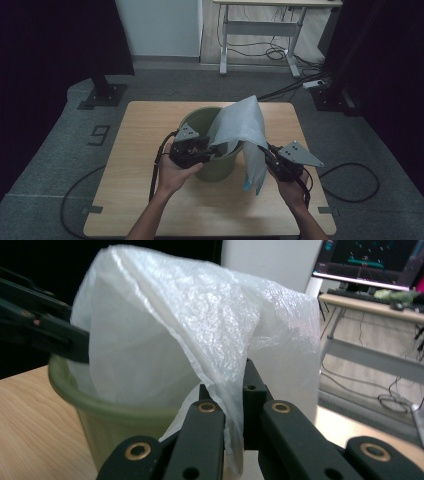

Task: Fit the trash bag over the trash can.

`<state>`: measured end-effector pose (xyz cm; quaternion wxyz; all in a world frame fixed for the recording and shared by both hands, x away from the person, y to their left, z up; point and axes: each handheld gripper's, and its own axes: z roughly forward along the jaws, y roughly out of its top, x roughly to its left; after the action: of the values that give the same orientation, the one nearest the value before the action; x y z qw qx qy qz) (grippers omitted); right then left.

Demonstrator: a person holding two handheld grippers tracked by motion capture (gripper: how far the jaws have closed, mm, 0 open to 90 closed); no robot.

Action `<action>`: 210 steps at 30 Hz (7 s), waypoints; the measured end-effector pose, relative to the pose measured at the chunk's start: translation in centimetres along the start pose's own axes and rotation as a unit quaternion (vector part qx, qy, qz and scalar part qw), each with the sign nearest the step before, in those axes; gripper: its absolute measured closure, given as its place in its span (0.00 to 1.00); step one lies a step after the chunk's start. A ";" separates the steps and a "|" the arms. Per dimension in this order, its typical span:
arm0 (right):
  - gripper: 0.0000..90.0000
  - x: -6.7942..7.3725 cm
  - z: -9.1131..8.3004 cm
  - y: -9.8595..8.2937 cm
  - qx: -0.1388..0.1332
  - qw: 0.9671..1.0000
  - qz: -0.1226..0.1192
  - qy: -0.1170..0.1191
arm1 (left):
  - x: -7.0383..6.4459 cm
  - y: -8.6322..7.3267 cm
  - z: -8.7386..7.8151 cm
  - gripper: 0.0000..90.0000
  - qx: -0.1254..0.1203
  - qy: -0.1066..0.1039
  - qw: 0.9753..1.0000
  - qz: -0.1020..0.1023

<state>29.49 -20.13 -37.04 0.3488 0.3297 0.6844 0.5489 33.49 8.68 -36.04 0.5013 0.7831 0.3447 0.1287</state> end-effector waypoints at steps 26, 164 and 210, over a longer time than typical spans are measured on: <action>0.98 0.6 1.9 0.7 0.038 0.998 -0.012 0.043 | -1.4 1.5 0.2 0.31 -0.021 0.027 0.999 0.023; 0.98 -4.7 2.6 0.1 0.017 0.991 0.062 0.113 | -0.3 1.1 -4.0 0.42 -0.034 0.011 0.999 0.030; 0.98 -4.1 3.5 0.0 0.028 0.989 0.074 0.127 | -2.3 0.8 3.5 0.45 0.046 -0.015 0.999 0.008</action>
<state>34.63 -21.73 -37.06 0.2081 0.3162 0.7119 0.5916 34.00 4.50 -36.65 0.4685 0.8102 0.3363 0.1053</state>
